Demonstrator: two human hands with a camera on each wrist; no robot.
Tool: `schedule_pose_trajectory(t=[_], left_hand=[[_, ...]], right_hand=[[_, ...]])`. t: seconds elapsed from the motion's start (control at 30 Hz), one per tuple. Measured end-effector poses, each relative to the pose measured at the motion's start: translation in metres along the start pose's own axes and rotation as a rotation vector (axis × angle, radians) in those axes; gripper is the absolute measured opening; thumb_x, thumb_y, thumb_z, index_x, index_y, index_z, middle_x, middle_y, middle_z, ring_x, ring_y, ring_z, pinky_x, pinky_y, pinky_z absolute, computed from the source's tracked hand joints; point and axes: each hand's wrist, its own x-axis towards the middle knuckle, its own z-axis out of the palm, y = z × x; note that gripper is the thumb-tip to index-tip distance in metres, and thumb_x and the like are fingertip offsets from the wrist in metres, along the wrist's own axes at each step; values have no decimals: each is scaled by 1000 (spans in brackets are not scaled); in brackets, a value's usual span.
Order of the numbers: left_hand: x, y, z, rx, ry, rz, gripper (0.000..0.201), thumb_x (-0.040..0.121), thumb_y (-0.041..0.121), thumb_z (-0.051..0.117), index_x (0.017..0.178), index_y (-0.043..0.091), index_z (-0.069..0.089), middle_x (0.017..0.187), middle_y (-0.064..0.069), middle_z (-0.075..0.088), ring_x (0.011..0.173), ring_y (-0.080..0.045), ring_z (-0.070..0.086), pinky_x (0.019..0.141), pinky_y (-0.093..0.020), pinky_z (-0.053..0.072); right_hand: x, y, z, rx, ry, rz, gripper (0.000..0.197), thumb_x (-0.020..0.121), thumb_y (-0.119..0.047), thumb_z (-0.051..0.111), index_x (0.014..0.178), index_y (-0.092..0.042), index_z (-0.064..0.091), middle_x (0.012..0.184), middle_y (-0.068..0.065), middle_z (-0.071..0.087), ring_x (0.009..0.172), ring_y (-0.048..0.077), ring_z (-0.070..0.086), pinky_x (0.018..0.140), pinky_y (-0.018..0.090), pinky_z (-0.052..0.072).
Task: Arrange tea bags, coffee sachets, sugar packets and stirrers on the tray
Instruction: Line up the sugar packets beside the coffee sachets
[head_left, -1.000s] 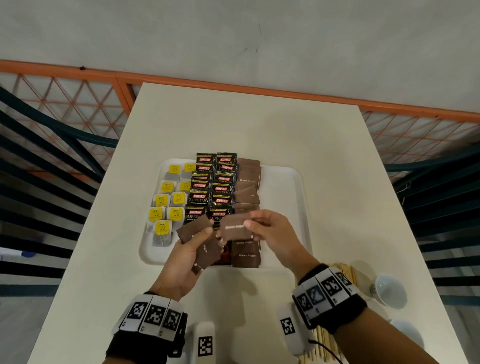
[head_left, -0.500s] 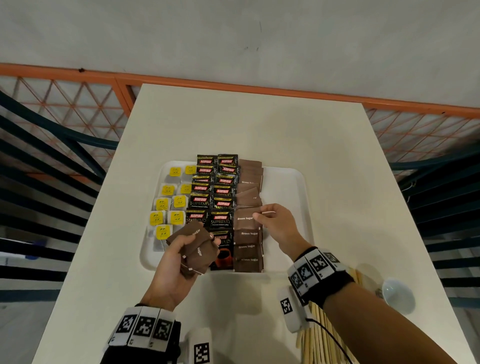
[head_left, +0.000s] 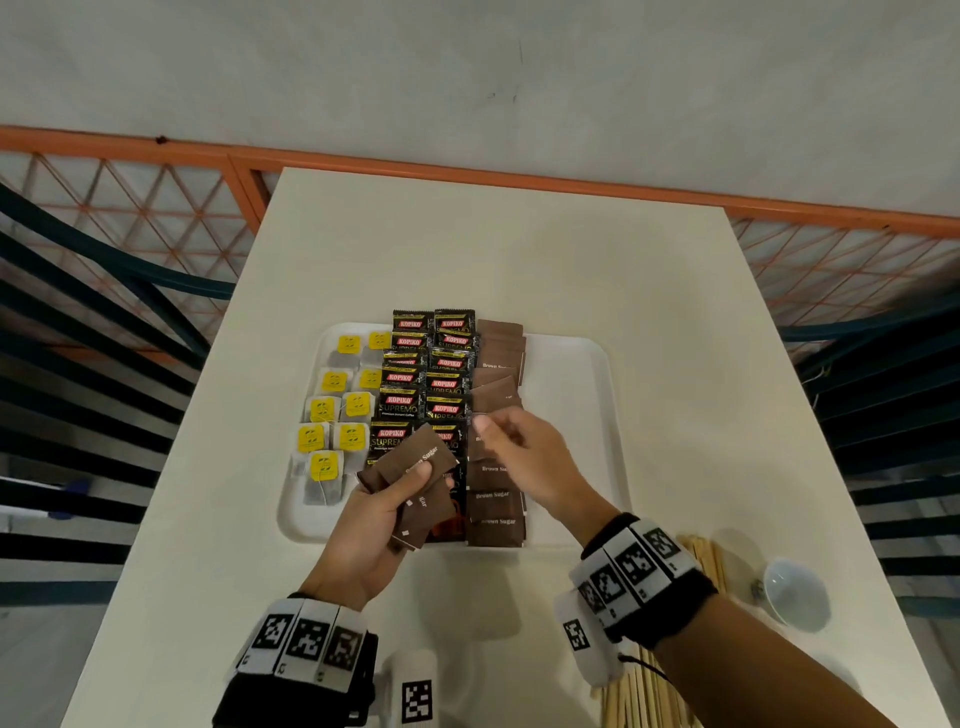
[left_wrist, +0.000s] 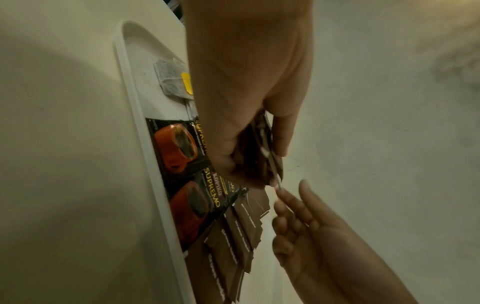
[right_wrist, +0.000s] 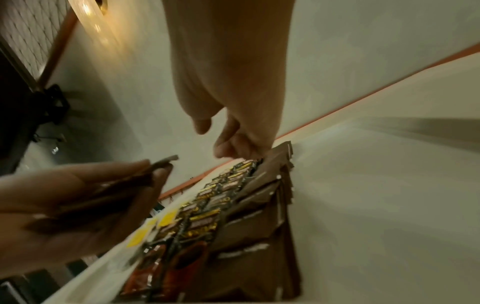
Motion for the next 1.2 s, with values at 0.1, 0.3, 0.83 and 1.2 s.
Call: schedule_pose_trajectory(t=[0.1, 0.3, 0.83, 1.2], left_hand=[[1, 0, 4, 32, -26, 9, 22, 87, 3, 53, 106, 9, 64, 75, -7, 73, 67, -13, 69, 57, -25, 57], [4, 4, 1, -75, 22, -42, 22, 92, 8, 47, 108, 11, 61, 78, -9, 73, 66, -16, 70, 56, -27, 57], [0, 4, -11, -115, 7, -42, 31, 90, 6, 41, 115, 5, 60, 100, -10, 73, 86, -20, 70, 67, -29, 58], [2, 4, -8, -96, 64, -55, 22, 90, 8, 47, 105, 12, 63, 84, -9, 75, 76, -19, 71, 64, -25, 56]], right_hand=[[-7, -7, 6, 117, -159, -34, 18, 89, -30, 59, 102, -19, 63, 84, -13, 62, 73, 0, 57, 65, 10, 44], [1, 2, 0, 241, -104, 77, 14, 88, -16, 61, 100, -11, 63, 78, -4, 64, 64, 5, 57, 53, 11, 42], [51, 27, -17, 254, 174, 346, 6, 85, -14, 65, 89, -11, 64, 71, -4, 57, 60, 6, 46, 55, 17, 34], [51, 39, -16, 65, 253, 284, 21, 81, -19, 70, 97, -8, 63, 88, 2, 61, 84, 16, 56, 65, 19, 41]])
